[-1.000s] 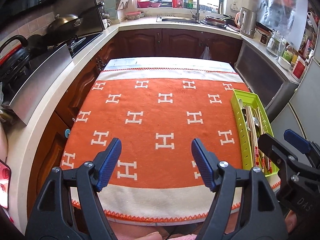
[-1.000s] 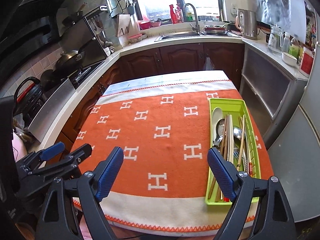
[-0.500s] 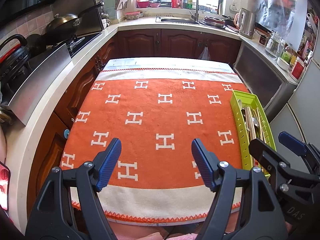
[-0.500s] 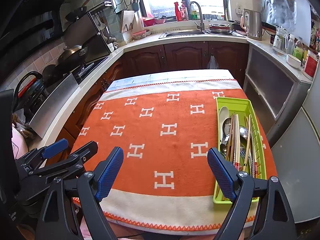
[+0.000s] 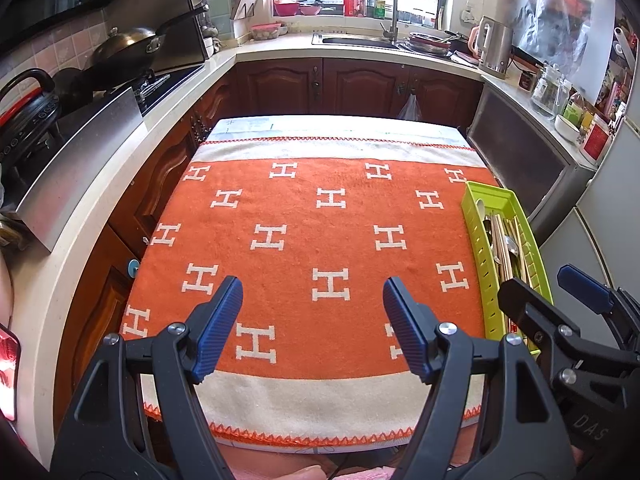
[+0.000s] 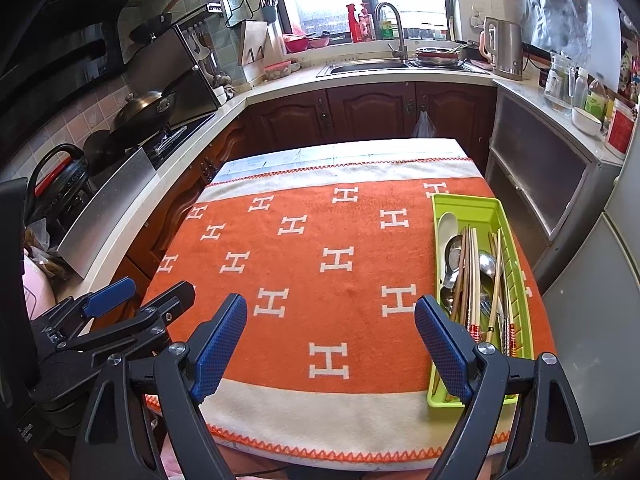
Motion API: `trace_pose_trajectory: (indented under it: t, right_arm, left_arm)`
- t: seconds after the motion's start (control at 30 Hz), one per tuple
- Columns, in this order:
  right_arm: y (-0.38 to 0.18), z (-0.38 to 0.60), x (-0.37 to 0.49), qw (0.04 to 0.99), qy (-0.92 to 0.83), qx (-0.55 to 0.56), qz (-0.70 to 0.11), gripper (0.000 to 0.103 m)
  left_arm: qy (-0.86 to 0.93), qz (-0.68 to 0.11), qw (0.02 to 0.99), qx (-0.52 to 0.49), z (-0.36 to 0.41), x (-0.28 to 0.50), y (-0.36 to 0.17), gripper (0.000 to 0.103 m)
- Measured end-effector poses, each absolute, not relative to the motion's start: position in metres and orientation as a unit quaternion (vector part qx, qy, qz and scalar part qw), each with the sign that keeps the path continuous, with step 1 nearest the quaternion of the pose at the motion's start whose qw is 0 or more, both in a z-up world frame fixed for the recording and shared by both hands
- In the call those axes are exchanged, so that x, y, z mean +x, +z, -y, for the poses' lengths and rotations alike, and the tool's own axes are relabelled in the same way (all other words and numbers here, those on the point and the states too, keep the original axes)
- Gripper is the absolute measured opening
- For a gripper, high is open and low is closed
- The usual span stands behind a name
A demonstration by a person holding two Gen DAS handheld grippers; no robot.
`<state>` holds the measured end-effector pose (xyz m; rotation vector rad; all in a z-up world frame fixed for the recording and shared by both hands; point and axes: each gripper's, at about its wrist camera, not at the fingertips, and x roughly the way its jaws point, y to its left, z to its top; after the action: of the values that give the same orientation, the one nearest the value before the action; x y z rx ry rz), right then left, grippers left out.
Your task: Organize utensils
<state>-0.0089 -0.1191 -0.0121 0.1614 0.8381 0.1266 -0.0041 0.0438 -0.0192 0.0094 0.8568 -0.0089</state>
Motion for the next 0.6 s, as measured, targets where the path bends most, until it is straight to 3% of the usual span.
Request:
trace_pose_trajectory:
  t: [0.6]
  right_arm:
    - [-0.0131,0.1195,-0.0093,0.909,0.061,0.078,-0.406,0.087]
  left_arm:
    - [-0.004,-0.416,0.909,0.001,-0.0439,-0.0048,-0.0203,0.07]
